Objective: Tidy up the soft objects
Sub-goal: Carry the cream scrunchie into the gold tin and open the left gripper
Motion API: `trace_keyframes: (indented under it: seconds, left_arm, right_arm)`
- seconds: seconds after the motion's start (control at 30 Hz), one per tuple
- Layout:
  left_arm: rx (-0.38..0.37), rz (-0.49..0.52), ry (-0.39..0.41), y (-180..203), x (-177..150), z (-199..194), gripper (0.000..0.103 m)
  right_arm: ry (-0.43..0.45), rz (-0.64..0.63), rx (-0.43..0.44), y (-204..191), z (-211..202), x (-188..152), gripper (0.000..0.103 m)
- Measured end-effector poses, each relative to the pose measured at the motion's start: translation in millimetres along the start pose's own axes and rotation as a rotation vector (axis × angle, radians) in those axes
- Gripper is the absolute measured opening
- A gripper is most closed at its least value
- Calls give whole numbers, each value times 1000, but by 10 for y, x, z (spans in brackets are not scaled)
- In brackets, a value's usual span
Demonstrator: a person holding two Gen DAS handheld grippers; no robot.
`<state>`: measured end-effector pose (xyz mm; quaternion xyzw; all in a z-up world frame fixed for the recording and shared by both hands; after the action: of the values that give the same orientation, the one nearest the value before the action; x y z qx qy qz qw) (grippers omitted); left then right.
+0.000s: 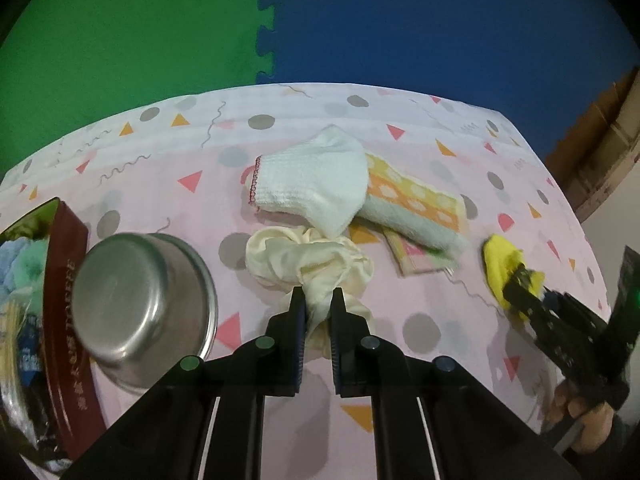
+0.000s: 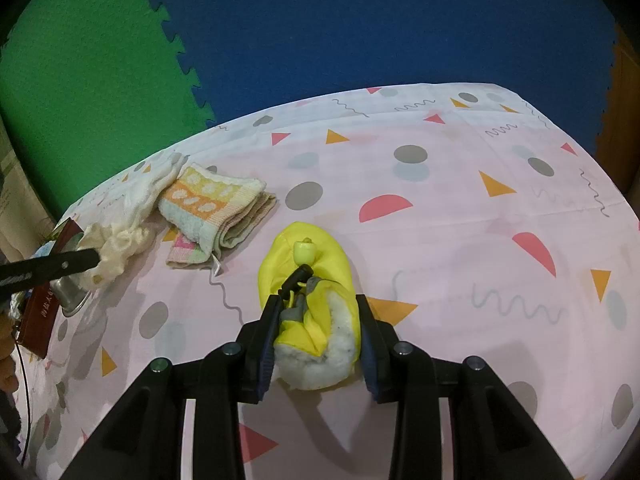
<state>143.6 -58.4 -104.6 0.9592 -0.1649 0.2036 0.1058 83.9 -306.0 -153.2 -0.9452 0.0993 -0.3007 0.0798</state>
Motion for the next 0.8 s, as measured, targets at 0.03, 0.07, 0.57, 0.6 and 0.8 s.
trace_keyframes:
  seconds: [0.03, 0.07, 0.57, 0.6, 0.8]
  left_arm:
    - [-5, 4, 5, 16, -23, -40, 9]
    - [-6, 9, 8, 26, -42, -74, 9]
    - [50, -12, 86, -125, -186, -648, 9]
    - [55, -19, 88, -156, -192, -677, 9]
    - [94, -65, 111, -431, -223, -919, 9]
  right_arm:
    - [0, 1, 1, -1, 1, 0, 35]
    - [0, 1, 1, -1, 1, 0, 35]
    - [1, 3, 3, 3, 3, 0, 35]
    - [1, 2, 3, 3, 3, 0, 35]
    - [1, 1, -1, 1, 9, -5, 35]
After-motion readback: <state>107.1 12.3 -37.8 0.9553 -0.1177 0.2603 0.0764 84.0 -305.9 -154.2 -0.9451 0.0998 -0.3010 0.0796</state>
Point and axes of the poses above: each gripper's, at about its wrist camera, not at the fingertips, and z roughly the way its jaws point, y to its right, x to its top, the point moved 2 cm from there along z, roughly the way its jaws point, and after that the axes turned 6 degrees about -y, right-handed, at the moved point
